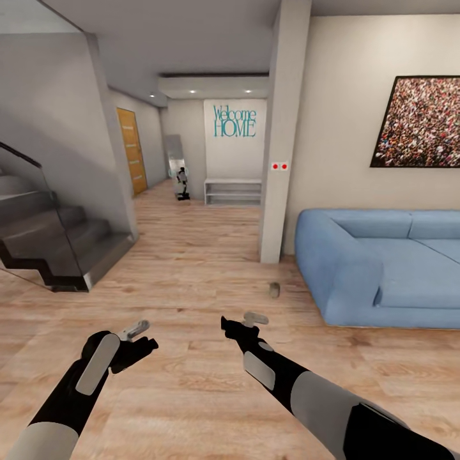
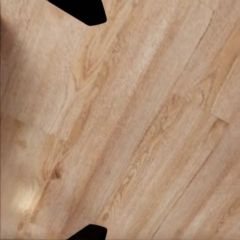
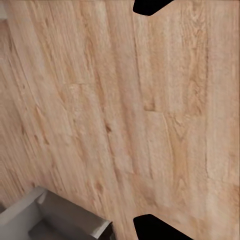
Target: Place each of the two pumpkins and all three candles from the living room inside a cabinet in the living room (use any cabinet), then make sure every cabinet is closed, and position the cauldron so it is next to a table in the living room.
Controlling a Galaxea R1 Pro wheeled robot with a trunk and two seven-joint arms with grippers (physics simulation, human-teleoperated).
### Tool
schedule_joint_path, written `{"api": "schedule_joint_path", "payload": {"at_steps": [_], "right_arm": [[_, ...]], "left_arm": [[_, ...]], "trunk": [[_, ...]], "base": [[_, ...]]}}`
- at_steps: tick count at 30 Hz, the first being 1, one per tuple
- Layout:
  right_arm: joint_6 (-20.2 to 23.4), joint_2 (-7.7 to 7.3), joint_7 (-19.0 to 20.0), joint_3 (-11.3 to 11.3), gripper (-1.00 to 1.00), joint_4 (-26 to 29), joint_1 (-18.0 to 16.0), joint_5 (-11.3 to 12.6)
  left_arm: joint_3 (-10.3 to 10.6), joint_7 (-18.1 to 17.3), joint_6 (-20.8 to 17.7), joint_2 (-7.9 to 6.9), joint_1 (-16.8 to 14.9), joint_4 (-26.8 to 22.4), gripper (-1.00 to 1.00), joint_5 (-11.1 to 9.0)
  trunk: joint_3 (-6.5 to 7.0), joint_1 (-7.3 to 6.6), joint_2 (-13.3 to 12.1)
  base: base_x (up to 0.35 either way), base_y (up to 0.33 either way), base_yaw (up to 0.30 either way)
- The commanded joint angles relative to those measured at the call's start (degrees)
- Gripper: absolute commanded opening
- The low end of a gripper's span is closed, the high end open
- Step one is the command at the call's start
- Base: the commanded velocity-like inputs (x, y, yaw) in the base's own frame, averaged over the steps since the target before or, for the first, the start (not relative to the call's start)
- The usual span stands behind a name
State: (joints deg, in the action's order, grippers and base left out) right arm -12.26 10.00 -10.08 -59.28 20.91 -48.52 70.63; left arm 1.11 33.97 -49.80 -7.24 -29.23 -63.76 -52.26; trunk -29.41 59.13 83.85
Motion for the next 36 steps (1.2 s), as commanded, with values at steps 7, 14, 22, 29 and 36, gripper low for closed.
{"api": "schedule_joint_path", "payload": {"at_steps": [7,14,22,29,36], "right_arm": [[-0.4,0.00,-0.3,-0.5,1.00,0.0,-0.1,0.5],[-0.4,0.00,-0.3,-0.5,1.00,0.0,-0.1,0.5],[-0.3,0.00,-0.3,-0.5,1.00,0.0,-0.1,0.5],[-0.3,0.00,-0.3,-0.5,1.00,0.0,-0.1,0.5],[-0.3,0.00,-0.3,-0.5,1.00,0.0,-0.1,0.5]], "left_arm": [[0.1,0.6,0.0,-0.05,0.0,-0.1,1.00,-0.6],[0.1,0.6,0.0,-0.05,0.0,-0.1,1.00,-0.7],[0.1,0.6,0.0,0.00,0.0,0.0,1.00,-0.5],[0.1,0.6,0.0,-0.05,0.0,0.0,1.00,-0.5],[0.1,0.6,0.0,0.01,0.0,0.0,1.00,-0.5]], "trunk": [[-0.06,0.03,0.0],[-0.06,0.03,0.0],[-0.06,0.03,0.0],[-0.06,0.03,0.0],[-0.06,0.03,0.0]], "base": [[0.335,0.000,0.000],[0.335,0.000,0.000],[0.335,0.000,0.000],[0.334,0.000,0.000],[0.335,0.000,0.000]]}}
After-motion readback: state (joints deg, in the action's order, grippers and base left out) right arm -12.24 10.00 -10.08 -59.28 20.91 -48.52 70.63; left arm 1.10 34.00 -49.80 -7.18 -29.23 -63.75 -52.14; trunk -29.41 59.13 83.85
